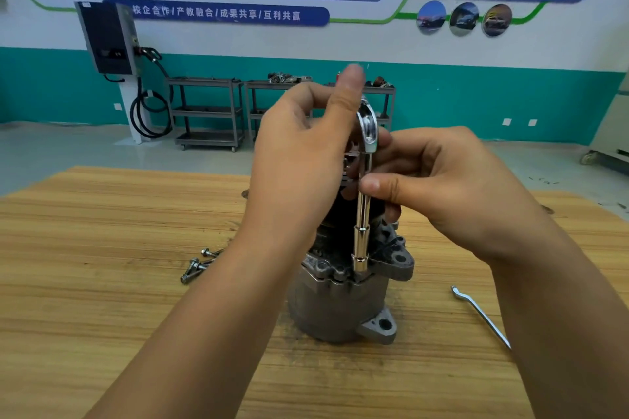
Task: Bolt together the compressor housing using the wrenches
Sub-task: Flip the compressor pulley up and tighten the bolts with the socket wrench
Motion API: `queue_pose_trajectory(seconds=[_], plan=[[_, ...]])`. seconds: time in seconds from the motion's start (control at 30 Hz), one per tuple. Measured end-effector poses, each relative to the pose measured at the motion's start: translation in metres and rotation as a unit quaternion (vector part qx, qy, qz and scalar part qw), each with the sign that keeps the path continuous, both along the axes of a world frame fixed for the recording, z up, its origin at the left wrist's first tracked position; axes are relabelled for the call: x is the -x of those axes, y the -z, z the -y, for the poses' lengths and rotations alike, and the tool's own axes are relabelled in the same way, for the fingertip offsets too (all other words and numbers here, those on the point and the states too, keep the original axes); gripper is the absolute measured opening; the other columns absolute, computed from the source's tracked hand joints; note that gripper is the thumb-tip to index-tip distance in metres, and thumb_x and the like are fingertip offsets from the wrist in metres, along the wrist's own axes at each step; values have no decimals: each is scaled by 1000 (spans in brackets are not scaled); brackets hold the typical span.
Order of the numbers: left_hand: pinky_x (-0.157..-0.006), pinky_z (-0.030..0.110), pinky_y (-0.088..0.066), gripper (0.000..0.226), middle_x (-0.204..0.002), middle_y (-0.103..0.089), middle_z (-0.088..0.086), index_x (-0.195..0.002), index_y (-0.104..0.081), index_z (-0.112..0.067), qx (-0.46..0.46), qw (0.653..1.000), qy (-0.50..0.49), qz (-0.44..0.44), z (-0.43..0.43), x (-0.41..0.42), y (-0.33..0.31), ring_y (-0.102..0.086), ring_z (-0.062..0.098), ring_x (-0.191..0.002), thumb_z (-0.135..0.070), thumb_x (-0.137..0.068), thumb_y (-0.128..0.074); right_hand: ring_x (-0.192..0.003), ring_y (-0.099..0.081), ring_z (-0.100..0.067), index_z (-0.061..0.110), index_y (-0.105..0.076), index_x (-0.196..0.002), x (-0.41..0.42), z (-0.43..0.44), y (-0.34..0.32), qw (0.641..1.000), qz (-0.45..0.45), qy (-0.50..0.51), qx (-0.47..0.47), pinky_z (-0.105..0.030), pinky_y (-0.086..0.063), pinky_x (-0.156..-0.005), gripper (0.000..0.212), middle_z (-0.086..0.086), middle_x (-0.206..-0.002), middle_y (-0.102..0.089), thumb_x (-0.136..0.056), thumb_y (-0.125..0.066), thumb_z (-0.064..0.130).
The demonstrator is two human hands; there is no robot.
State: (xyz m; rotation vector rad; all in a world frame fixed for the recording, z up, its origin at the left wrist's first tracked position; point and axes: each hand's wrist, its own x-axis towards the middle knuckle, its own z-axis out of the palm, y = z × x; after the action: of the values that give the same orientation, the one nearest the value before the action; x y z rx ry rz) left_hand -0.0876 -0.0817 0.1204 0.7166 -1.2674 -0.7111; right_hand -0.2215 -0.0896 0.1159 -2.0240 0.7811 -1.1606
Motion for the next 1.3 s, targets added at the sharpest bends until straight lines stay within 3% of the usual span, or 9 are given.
queue_pose_trajectory(seconds=[0.2,0.4,0.47,0.7,0.87,1.0,1.1,1.2,1.3], plan=[[-54,12,-47,29,-61,-66,-10,-77,-66,-23,50,974,-183,128,-5,2,-1,-62,-4,-59,-48,-68,-77,-56,-61,-4,9,-64,-79,3,-1,-2,999,-19,17,25,-19,-48,-51,10,3,-64,-67,-76,-70,1],[-73,32,-51,35,-78,-67,-12,-90,-70,-23,113,926,-274,234,-12,9,3,-63,12,-83,-54,-75,-69,-63,-66,-10,25,-63,-75,4,-6,-6,996,-54,22,74,-21,-53,-57,26,2,-72,-70,-77,-71,0],[-74,28,-45,34,-81,-68,-9,-94,-71,-19,145,908,-289,266,-11,10,3,-60,15,-86,-49,-80,-63,-65,-67,-9,22,-63,-75,6,-7,-7,996,-53,20,69,-20,-54,-59,25,2,-72,-71,-77,-69,-2],[-77,15,-33,30,-75,-55,-18,-92,-68,-18,145,925,-149,317,-2,1,0,-44,9,-90,-35,-91,-43,-73,-61,9,31,-64,-82,-2,-4,-3,989,-78,36,117,-4,-41,-66,14,20,-76,-68,-75,-69,19],[-94,16,-31,24,-101,-50,-23,-109,-53,-36,114,931,-25,346,4,-13,-3,-42,11,-110,-33,-94,-34,-96,-61,4,29,-67,-96,-4,2,0,985,-102,46,129,-18,-46,-84,18,16,-97,-70,-78,-63,25],[-100,45,-37,22,-107,-52,-6,-105,-52,-35,148,932,57,326,5,-21,-4,-47,23,-114,-23,-93,-38,-92,-62,4,34,-65,-91,-3,4,2,991,-92,14,96,-16,-44,-79,15,21,-89,-69,-79,-63,24],[-97,52,-37,25,-102,-52,1,-105,-56,-30,168,941,55,288,2,-18,-4,-49,28,-111,-13,-92,-42,-88,-63,1,28,-68,-87,-2,3,3,992,-84,30,92,-20,-47,-76,11,18,-86,-70,-77,-65,29],[-96,38,-40,25,-97,-51,0,-108,-57,-34,188,938,-3,293,-2,-15,-4,-50,24,-105,-17,-92,-49,-87,-63,-5,21,-71,-83,0,2,1,984,-103,89,114,-35,-48,-82,20,8,-85,-70,-71,-66,37],[-81,19,-37,25,-85,-47,-6,-103,-69,-29,231,913,-125,312,-11,-11,-6,-51,16,-90,-41,-85,-56,-81,-62,3,42,-66,-72,0,0,0,987,-90,69,118,-17,-47,-70,7,21,-76,-67,-69,-66,35]])
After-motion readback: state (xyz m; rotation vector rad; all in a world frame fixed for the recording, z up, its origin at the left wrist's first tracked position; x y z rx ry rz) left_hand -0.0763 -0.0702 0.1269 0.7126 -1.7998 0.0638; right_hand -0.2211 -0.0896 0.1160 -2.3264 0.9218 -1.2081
